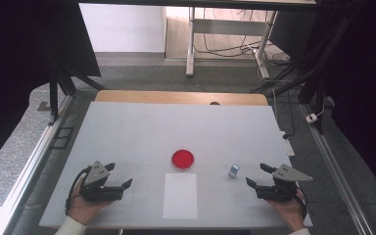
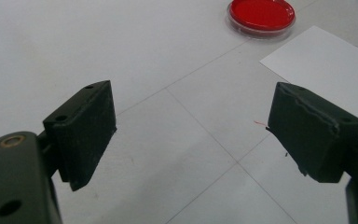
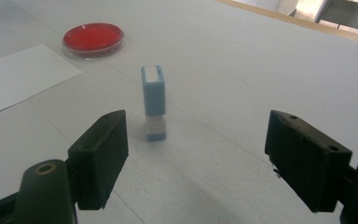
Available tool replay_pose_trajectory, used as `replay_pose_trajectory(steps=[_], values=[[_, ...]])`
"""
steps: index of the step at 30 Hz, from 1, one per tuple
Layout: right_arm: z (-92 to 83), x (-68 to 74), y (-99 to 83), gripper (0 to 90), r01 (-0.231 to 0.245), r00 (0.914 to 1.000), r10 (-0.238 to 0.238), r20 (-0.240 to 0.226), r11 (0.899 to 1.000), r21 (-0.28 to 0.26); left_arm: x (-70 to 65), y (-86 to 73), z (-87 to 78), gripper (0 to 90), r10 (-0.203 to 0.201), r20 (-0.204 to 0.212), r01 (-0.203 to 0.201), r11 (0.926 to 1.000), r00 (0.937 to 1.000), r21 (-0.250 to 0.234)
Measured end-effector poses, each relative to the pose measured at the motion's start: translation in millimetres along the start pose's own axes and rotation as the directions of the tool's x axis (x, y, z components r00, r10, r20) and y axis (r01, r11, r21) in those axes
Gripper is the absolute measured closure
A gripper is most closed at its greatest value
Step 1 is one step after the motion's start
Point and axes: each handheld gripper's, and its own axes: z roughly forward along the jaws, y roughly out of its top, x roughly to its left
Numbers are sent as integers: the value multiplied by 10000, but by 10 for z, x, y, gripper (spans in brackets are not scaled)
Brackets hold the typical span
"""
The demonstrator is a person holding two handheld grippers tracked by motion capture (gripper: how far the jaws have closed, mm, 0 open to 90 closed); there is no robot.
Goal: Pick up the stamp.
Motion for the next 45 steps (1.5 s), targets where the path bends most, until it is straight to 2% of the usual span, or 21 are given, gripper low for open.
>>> replay_pose_trajectory(steps=[9,14,23,34,39,41,45], values=[[-6,37,1,233,147,9999,-147,32,9999,75,-10,-15,5,151,117,-96,-117,9999,9999,35],[8,40,-2,237,131,9999,-131,32,9998,114,13,-6,4,151,1,39,-1,9999,10000,-131],[26,58,-10,240,197,9998,-198,52,9996,220,3,7,-1,150,113,149,-110,9998,9998,-166],[1,62,29,241,-67,10000,66,-38,9999,-97,-20,23,-8,147,173,-22,-173,9997,9998,-190],[-25,69,44,254,-175,9998,175,-62,9998,-39,-27,32,10,147,181,-58,-182,9995,9998,-241],[-44,78,77,257,-145,9999,145,-9,9999,-54,-33,9,17,147,309,-126,-311,9994,9994,-137],[-65,104,183,259,-186,9998,186,-12,9998,-115,-25,-12,-1,147,117,-134,-119,9999,9998,-126]])
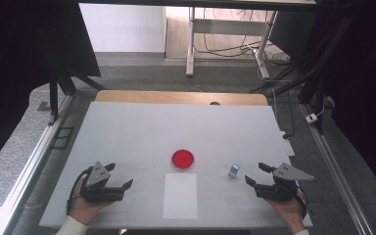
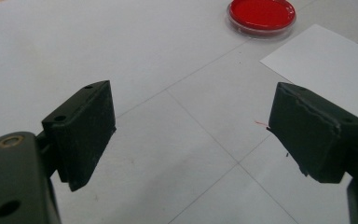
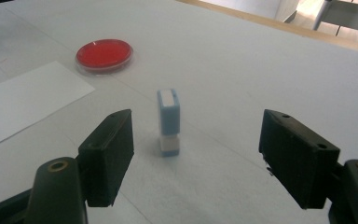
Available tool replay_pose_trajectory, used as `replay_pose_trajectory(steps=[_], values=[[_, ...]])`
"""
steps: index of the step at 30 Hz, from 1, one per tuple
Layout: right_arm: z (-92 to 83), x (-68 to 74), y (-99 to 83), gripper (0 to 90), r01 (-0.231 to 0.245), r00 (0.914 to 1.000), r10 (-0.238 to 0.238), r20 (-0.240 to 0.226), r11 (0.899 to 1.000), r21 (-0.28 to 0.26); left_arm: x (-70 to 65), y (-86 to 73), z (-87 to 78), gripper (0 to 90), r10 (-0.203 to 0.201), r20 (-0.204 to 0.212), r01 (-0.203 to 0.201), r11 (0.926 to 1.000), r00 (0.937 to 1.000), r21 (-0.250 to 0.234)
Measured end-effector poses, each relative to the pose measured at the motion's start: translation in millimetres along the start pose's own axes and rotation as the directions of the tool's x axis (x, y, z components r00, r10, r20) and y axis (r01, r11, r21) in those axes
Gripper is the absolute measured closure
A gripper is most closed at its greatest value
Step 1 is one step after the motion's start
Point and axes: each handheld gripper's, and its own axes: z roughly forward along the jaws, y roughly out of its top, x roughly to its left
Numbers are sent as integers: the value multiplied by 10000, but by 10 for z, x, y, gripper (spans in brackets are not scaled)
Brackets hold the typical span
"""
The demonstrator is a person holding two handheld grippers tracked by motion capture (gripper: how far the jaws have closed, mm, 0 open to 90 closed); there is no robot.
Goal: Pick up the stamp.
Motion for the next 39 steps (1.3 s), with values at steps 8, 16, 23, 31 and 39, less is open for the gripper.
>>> replay_pose_trajectory(steps=[8,16,23,31,39], values=[[6,55,240,263,242,9994,-239,-237,9997,99,-14,-2,31,146,92,22,-92,9999,10000,123],[99,83,400,263,603,9971,-568,-511,9958,688,2,-18,52,146,84,74,-86,9997,9999,234],[323,61,635,267,963,9933,-870,-764,9871,1279,7,-24,51,146,43,-29,-42,9997,10000,256],[458,50,667,284,916,9928,-778,-916,9833,1572,2,-19,50,146,92,1,-92,9996,10000,252],[493,19,478,335,731,9938,-544,-971,9770,2005,9,-20,55,147,24,30,-25,9997,10000,238]])
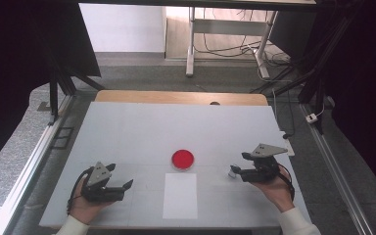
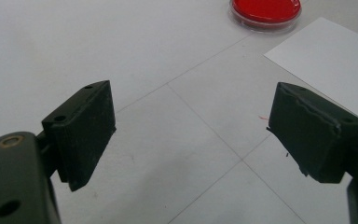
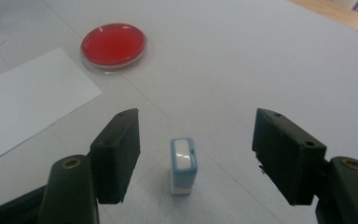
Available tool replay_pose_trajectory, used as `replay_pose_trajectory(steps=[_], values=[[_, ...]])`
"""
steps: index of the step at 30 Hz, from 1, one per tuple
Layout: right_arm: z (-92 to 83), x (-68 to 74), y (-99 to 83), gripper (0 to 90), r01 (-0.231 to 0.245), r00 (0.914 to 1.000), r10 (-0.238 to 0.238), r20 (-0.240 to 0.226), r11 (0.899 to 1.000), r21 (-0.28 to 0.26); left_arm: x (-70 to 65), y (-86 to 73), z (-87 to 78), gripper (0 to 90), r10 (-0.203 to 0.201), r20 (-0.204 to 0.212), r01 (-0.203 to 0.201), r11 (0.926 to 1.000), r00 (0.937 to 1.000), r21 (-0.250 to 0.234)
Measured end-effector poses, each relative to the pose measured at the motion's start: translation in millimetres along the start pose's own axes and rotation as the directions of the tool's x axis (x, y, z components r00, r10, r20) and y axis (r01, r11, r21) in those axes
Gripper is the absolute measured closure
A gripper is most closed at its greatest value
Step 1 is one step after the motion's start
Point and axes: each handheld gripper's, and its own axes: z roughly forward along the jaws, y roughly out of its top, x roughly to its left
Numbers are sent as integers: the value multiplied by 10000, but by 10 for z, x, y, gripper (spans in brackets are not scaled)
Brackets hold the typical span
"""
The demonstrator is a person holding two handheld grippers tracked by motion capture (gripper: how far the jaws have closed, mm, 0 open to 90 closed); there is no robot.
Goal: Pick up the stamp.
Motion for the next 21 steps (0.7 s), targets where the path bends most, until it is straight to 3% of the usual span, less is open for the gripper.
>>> replay_pose_trajectory(steps=[6,21], values=[[59,21,-26,438,108,9999,-109,17,9994,319,7,-7,4,147,-1,9,1,10000,10000,30],[179,36,-99,554,127,9999,-135,95,9969,770,25,-14,4,144,-26,-30,26,10000,10000,36]])
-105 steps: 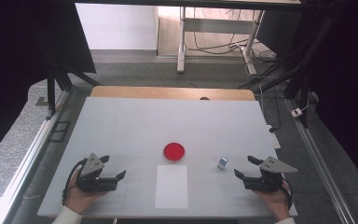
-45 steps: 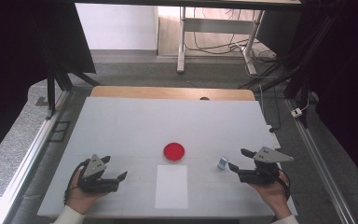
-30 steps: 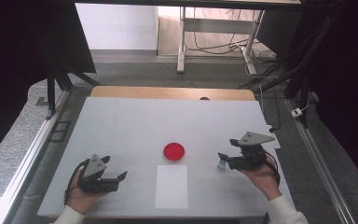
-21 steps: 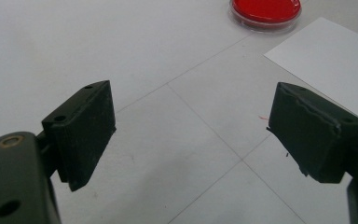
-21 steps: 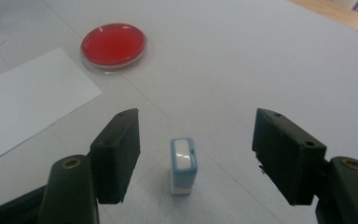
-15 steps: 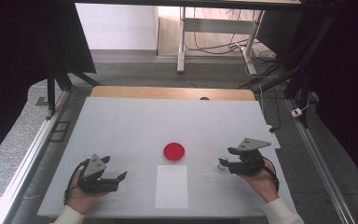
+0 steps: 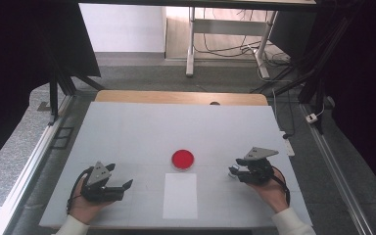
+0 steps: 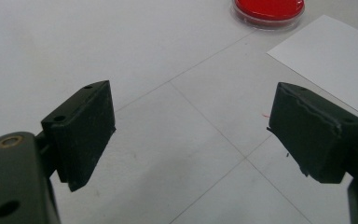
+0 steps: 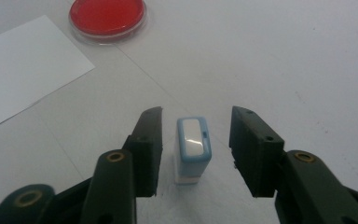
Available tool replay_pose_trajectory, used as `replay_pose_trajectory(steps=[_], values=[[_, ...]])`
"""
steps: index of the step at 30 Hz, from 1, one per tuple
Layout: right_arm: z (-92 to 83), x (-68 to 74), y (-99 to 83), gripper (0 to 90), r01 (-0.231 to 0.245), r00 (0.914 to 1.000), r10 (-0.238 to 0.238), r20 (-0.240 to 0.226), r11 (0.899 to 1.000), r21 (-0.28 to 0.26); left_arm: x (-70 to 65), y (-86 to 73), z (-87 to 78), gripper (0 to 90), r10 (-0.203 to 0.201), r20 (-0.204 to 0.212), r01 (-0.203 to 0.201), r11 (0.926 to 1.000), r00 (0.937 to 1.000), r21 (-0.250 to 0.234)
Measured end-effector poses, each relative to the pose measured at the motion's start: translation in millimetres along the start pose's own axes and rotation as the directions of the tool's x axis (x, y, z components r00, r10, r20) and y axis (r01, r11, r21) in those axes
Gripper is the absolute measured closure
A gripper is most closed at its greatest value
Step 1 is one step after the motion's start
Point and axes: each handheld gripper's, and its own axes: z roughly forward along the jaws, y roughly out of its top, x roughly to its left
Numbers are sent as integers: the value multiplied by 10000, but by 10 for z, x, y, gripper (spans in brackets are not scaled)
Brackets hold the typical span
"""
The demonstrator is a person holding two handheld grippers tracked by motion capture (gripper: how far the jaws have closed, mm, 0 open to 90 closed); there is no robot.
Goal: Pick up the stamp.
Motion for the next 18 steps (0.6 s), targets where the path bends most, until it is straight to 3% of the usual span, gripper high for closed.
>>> replay_pose_trajectory(steps=[6,13,18], values=[[9,-2,-13,615,-110,9998,108,140,9998,144,0,-1,6,144,15,8,-15,10000,10000,17],[38,7,-24,739,-43,10000,45,-83,9997,224,0,-2,4,144,35,0,-35,10000,10000,12],[39,12,-23,747,-33,9999,35,-131,9998,194,1,-3,5,144,30,-10,-30,10000,10000,23]])
